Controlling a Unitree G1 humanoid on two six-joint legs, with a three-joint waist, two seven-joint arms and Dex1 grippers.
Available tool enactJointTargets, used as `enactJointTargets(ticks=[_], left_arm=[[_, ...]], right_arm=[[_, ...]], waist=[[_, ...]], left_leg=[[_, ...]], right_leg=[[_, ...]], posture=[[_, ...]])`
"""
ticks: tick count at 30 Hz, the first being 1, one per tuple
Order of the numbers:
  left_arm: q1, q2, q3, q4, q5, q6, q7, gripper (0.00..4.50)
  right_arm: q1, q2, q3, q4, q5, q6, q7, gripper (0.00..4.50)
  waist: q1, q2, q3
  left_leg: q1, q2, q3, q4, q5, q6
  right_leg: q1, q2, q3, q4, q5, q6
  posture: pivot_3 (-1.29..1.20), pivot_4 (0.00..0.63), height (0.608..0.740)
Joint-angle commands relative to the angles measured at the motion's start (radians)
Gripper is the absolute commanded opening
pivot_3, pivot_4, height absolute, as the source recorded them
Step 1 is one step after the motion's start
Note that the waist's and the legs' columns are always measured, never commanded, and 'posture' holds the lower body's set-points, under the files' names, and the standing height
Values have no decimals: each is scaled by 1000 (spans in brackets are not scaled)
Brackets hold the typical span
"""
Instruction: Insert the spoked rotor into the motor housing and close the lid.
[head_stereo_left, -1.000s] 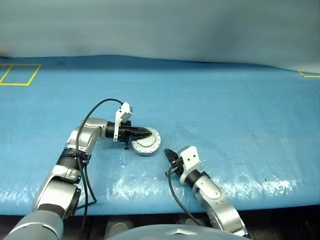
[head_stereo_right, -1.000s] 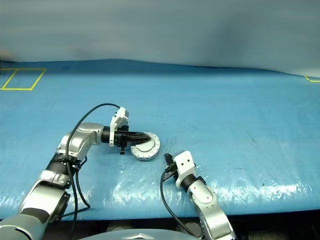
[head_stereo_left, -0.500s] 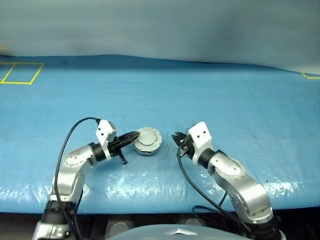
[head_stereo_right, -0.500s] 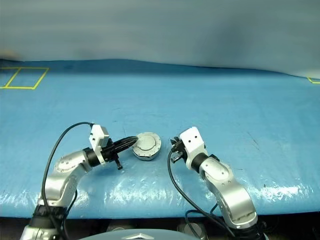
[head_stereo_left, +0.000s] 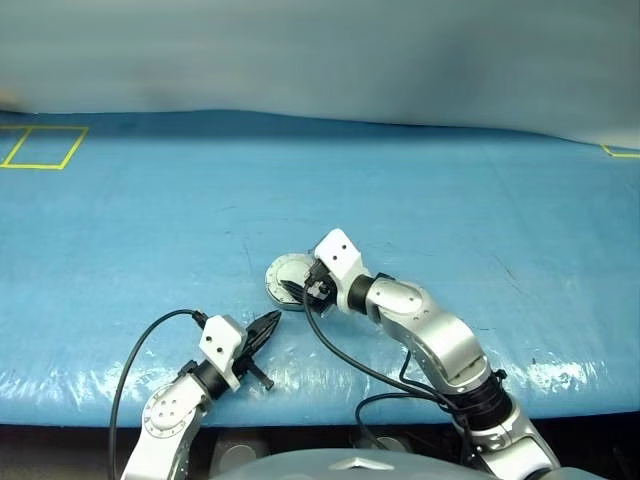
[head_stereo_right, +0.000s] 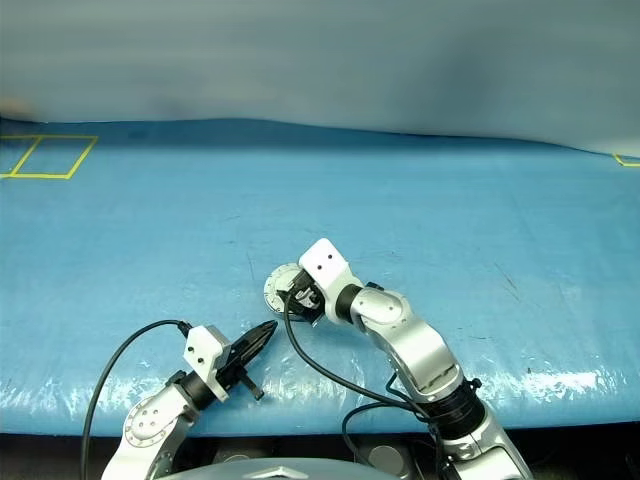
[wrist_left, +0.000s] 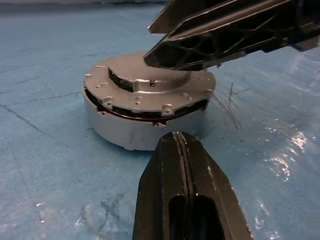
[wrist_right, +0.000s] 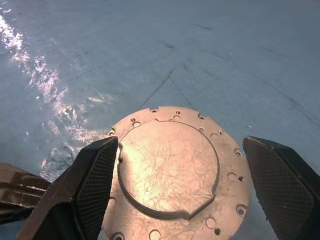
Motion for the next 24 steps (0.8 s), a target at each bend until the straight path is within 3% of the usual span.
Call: enactJointTargets(ticks=[1, 9, 14, 24], left_arm=[[5, -17, -2, -28, -6, -55, 37, 0], [-6, 1, 7, 4, -7, -83, 53, 0], [-14, 16, 24, 31, -18, -102, 50, 0], [-30, 21, 29, 100, -33, -147, 31, 0]], right_arm=[[-29, 16, 26, 33, -14, -41, 19, 4220], [-10, 15, 67, 103, -58, -107, 29, 4220], [9, 23, 85, 108, -98, -161, 15, 3055], [11, 74, 113, 110, -152, -150, -16, 3046]], waist=[[-2, 0, 0], [-6, 0, 0], [-7, 0, 0], [-9, 0, 0]], left_leg=[[0, 0, 0, 0, 0, 0], [0, 0, 0, 0, 0, 0], [0, 0, 0, 0, 0, 0], [1, 0, 0, -1, 0, 0]], right_leg=[[0, 0, 0, 0, 0, 0], [0, 0, 0, 0, 0, 0], [0, 0, 0, 0, 0, 0], [0, 0, 0, 0, 0, 0]], posture=[[0, 150, 740], [0, 150, 740], [0, 150, 740], [0, 150, 740]])
